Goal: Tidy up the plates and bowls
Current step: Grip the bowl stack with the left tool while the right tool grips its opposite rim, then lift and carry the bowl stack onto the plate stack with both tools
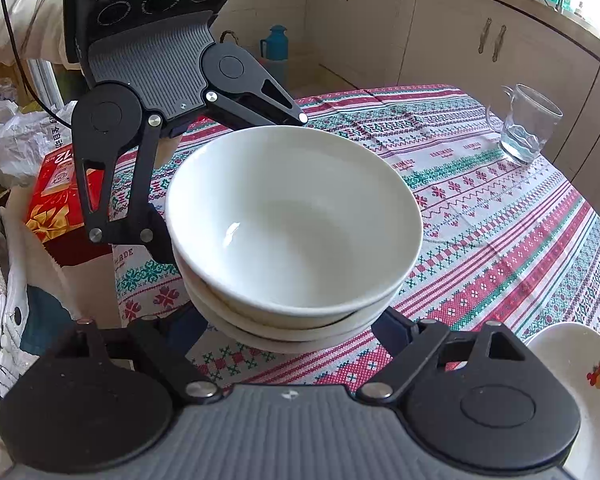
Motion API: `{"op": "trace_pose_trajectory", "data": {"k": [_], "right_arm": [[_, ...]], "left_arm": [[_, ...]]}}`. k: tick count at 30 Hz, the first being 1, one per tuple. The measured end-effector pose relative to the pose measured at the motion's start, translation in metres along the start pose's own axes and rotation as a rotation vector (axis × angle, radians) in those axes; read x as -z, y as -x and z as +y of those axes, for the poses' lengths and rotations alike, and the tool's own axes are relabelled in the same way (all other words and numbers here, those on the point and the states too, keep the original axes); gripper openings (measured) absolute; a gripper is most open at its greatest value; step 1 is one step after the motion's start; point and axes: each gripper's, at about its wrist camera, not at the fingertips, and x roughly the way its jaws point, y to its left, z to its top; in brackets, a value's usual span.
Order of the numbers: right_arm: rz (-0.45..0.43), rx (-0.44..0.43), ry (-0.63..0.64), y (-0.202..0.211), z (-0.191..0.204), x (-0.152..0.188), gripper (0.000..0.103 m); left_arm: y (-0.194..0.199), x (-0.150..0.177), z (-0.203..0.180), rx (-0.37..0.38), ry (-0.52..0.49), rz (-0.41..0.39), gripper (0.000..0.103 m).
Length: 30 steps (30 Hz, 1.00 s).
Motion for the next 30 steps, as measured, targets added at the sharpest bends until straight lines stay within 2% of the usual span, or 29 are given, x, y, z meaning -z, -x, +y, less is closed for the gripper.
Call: {"op": "trace_pose_trajectory", "data": {"k": [18, 30], "right_arm": [[0.013, -0.019, -0.019, -0.0020, -0.0041, -0.0026, 0.091], [0.019, -0.018, -0.027, 0.0025, -0.0017, -0.0004, 0.091]], "left_arm": [[0.0004, -0.0018, 0.0004, 0.022, -0.022, 0.002, 0.084], [0.0005, -0.0084, -0.0079, 0.009, -0.025, 0.007, 0.083]]}}
